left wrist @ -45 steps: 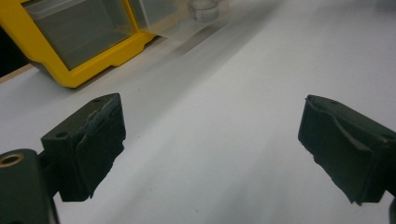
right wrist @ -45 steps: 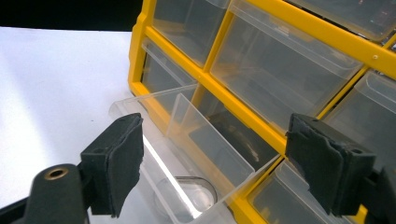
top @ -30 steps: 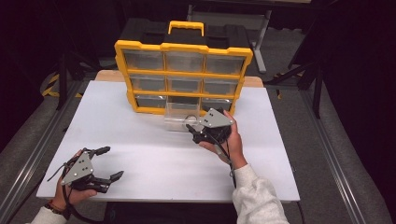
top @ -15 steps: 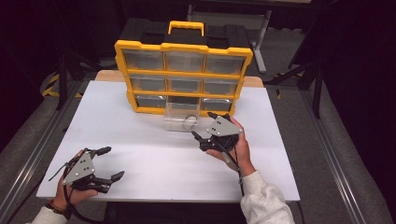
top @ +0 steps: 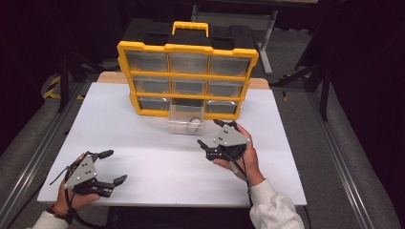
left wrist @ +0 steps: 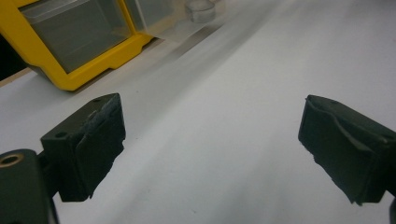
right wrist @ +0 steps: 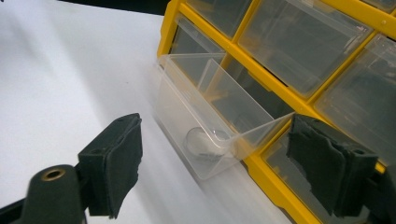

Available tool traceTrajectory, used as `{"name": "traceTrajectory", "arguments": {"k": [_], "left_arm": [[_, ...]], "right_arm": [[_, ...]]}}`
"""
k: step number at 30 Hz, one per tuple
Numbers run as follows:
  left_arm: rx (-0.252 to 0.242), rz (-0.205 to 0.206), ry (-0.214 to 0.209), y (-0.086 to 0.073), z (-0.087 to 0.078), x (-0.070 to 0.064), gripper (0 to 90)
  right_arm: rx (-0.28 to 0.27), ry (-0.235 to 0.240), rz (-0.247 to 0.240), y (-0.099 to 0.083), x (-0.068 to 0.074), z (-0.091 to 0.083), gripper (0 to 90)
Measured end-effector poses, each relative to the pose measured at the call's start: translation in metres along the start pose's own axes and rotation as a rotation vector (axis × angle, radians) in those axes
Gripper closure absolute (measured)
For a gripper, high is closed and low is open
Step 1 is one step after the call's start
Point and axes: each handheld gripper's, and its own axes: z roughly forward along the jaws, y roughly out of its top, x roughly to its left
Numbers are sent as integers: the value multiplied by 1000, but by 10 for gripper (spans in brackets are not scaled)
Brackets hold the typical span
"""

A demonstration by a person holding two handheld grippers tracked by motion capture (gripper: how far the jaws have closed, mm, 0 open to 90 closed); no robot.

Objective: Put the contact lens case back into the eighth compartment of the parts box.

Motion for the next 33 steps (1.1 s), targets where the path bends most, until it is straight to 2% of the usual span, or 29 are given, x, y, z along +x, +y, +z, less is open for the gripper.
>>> {"name": "traceTrajectory", "arguments": {"k": [18,33], "left_arm": [[5,5,1,0,0,0,85],[11,10,2,0,1,0,87]], "right_arm": [[14,13,-21,-9,7,-16,186],[54,-5,-42,-24,12,-32,178]]}}
